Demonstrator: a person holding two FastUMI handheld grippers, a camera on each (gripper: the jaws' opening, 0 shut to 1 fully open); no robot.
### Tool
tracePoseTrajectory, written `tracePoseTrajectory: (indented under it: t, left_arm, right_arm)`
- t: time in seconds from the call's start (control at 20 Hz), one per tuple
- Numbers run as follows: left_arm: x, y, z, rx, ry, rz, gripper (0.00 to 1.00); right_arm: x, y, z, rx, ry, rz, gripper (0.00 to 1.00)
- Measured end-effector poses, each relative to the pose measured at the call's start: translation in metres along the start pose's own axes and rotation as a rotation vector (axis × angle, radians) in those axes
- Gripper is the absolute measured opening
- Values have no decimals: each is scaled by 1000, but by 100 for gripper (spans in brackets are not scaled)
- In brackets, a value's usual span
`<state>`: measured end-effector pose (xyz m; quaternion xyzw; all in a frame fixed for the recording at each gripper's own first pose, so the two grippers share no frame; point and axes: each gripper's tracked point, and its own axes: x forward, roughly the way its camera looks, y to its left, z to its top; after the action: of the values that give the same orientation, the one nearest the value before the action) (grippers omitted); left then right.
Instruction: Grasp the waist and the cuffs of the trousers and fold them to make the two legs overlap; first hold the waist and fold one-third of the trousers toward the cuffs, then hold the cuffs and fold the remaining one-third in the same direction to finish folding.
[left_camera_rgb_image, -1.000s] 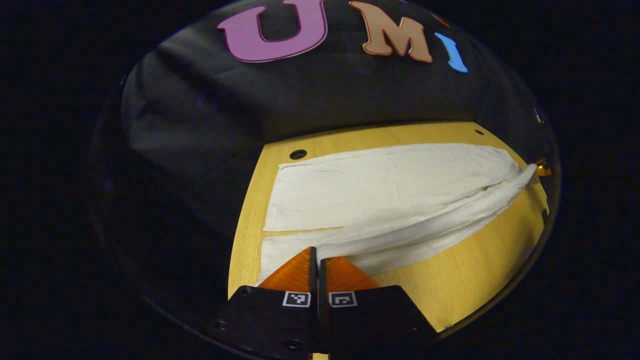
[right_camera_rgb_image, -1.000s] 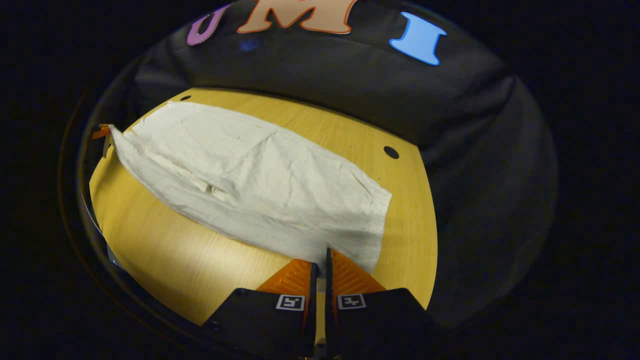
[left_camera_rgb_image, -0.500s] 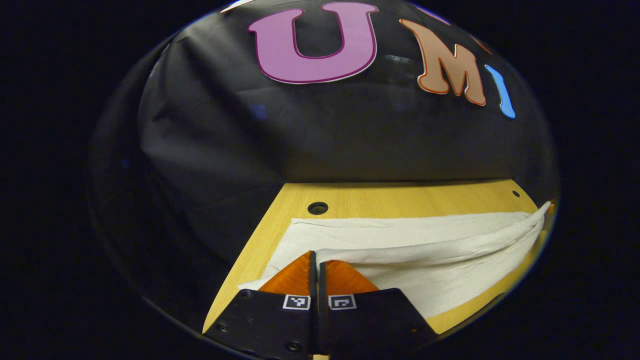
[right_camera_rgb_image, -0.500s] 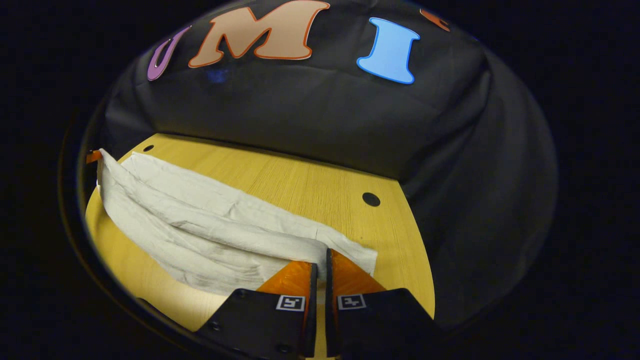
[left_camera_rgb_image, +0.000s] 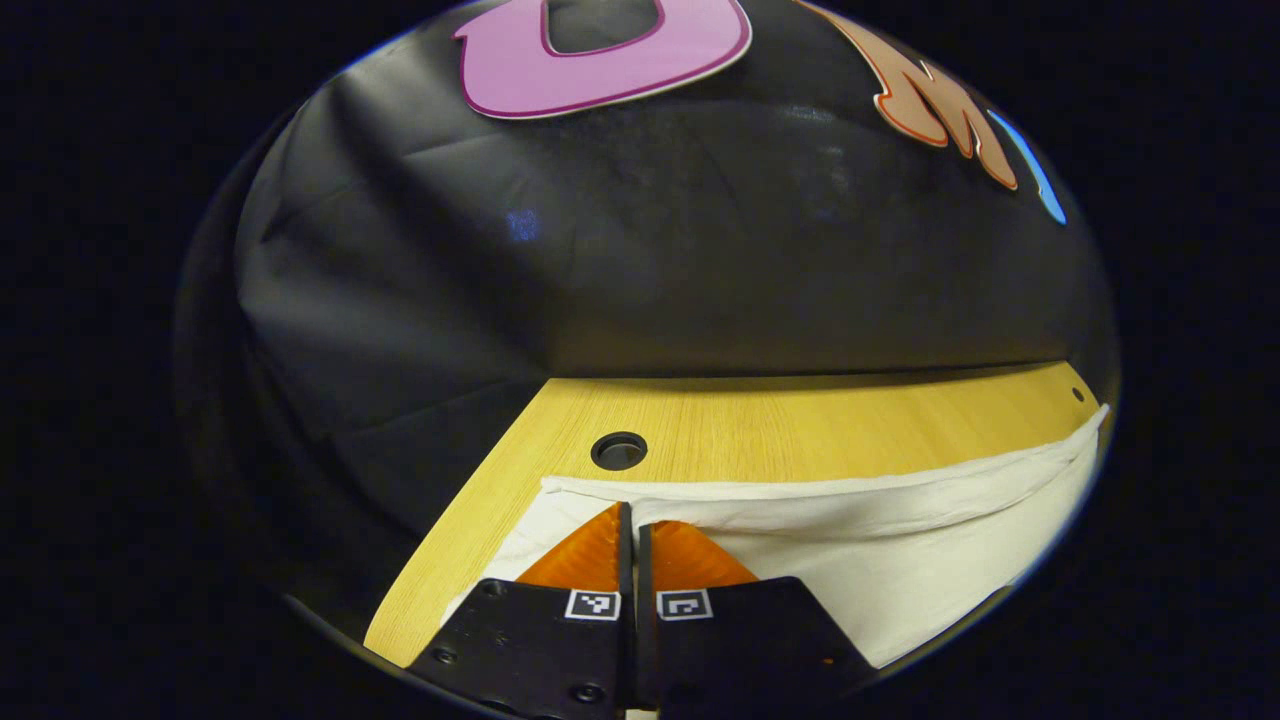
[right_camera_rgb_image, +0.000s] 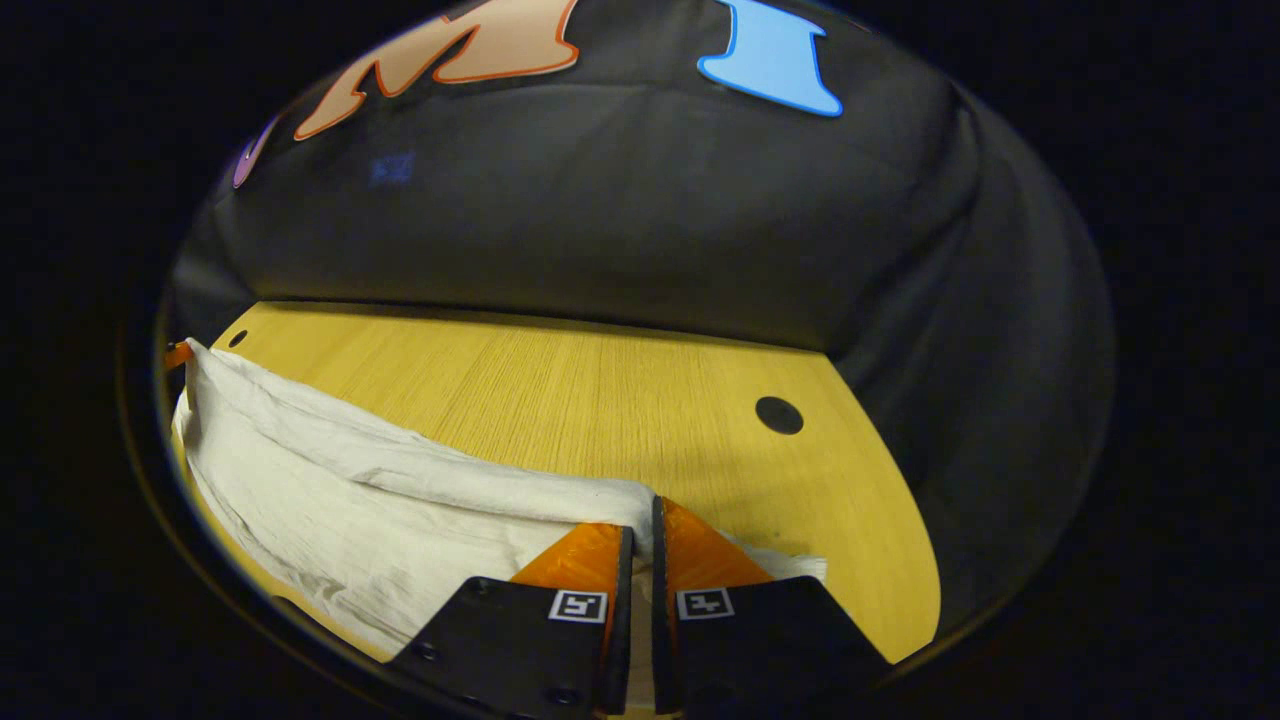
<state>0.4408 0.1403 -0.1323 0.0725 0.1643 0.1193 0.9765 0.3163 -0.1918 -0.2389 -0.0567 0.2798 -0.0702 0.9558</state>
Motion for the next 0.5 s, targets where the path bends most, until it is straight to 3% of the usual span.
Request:
tracePoseTrajectory:
  t: [0.15,0.2,0.25,0.3,0.4,0.5]
  left_arm:
    - [4,-2,-2,2,-13,14,2]
    - [5,-2,0,-14,-18,20,4]
    - [2,-4,0,-38,-20,18,17]
    - [-4,-5,3,-66,-22,19,29]
    - [-20,-1,9,-95,-23,40,100]
    - [-36,-3,16,-110,-33,31,96]
  right_arm:
    - [7,3,1,19,-9,13,17]
    - [8,6,5,43,-14,24,26]
    - [6,10,8,73,-15,46,31]
    - [2,12,12,102,-18,66,46]
    - [-11,13,16,149,-19,100,93]
    - [-30,5,23,171,-35,102,99]
